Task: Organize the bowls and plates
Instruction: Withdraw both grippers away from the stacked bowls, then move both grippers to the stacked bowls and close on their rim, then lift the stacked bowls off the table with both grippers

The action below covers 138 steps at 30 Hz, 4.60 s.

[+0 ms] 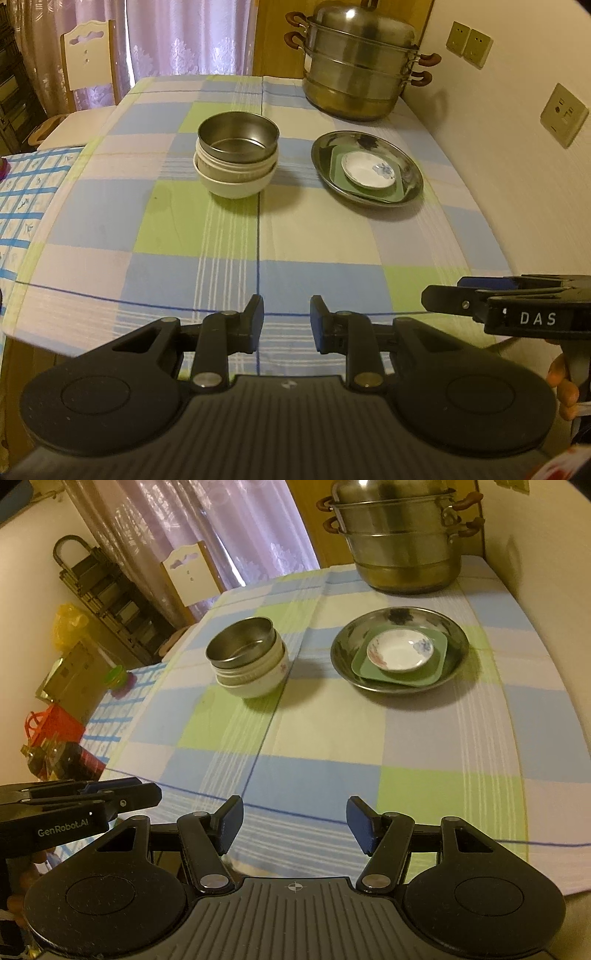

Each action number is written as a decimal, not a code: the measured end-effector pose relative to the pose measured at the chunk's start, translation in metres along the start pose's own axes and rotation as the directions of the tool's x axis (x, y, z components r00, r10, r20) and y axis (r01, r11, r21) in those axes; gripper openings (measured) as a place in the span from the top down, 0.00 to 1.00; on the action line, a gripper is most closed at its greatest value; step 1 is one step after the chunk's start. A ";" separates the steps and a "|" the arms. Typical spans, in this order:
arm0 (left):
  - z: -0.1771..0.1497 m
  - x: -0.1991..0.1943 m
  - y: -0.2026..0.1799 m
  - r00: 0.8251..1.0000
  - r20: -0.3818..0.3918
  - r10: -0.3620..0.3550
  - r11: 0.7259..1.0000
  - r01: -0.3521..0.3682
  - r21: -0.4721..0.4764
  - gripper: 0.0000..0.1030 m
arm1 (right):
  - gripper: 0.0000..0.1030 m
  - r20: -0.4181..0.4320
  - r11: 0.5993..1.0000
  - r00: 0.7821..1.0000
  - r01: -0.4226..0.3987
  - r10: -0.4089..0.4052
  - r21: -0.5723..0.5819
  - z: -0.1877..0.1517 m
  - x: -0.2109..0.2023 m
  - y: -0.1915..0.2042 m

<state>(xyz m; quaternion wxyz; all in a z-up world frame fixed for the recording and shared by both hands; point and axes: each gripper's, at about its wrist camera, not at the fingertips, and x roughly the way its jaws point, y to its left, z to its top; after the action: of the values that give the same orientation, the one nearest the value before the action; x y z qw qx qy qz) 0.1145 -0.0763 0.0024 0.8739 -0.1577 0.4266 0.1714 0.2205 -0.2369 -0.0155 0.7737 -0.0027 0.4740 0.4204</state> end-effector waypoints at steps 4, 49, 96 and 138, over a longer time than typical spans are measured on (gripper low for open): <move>-0.007 -0.003 -0.008 1.000 0.001 0.002 1.000 -0.002 0.005 0.77 | 0.40 0.001 1.000 1.000 0.006 -0.006 -0.003 -0.005 -0.005 -0.006; 0.046 0.042 0.046 0.995 0.029 0.100 0.995 -0.100 -0.023 0.77 | 0.40 0.010 0.999 0.999 0.042 -0.042 0.024 0.038 0.039 -0.022; 0.191 0.195 0.129 0.999 -0.049 0.011 0.999 -0.009 0.046 0.87 | 0.97 0.130 0.996 0.990 -0.062 0.052 0.067 0.165 0.200 0.011; 0.194 0.218 0.138 0.994 -0.109 -0.031 0.998 0.036 0.046 0.87 | 0.87 0.019 0.988 1.000 0.014 -0.017 0.156 0.174 0.217 0.020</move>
<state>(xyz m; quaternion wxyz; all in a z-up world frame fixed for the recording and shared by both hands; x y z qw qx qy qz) 0.3146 0.1648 -0.0759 0.8557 -0.1528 0.4749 0.1377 0.3779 -0.0135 -0.0711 0.7797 0.0585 0.4974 0.3758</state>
